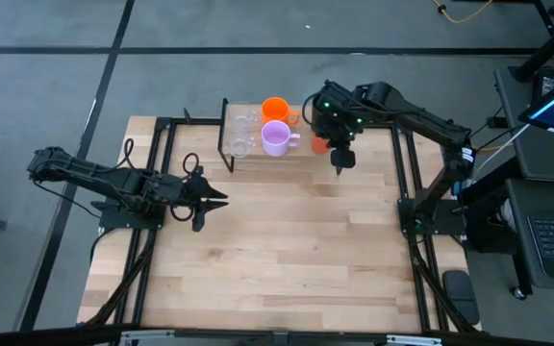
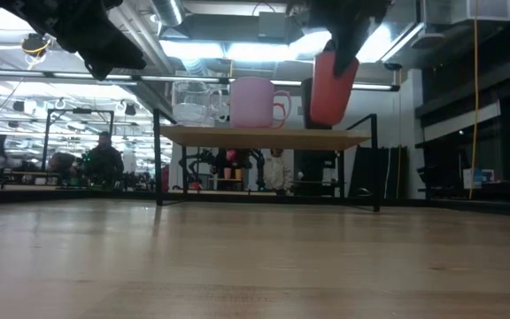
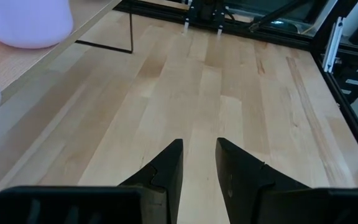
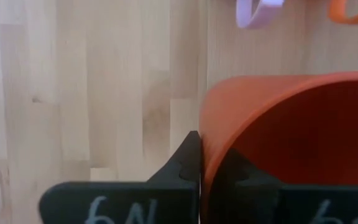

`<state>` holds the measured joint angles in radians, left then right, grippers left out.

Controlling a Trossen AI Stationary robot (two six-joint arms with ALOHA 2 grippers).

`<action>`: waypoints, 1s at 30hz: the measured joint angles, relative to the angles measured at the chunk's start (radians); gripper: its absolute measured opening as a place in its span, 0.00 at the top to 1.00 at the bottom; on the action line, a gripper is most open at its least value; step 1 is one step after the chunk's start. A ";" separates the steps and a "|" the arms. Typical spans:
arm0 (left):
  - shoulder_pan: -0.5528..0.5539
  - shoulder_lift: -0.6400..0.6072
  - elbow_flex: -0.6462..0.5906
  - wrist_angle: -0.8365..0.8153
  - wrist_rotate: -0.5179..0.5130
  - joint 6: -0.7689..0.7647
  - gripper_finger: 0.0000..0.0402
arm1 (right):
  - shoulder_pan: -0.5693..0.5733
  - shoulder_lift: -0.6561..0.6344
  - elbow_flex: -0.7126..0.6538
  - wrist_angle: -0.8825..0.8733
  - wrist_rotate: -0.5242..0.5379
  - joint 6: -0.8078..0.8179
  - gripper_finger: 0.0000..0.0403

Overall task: Stack small to large cups/mugs on shelf
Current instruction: Put the orange mug on top of the shelf

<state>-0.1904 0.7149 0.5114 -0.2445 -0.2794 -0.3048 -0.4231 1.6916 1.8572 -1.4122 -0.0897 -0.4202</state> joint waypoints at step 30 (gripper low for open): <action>0.000 0.000 0.000 0.003 0.000 0.001 0.78 | -0.001 0.024 -0.002 0.018 0.027 0.023 0.98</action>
<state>-0.1902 0.7149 0.5117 -0.2418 -0.2794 -0.3042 -0.4236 1.7153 1.8555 -1.3947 -0.0630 -0.3969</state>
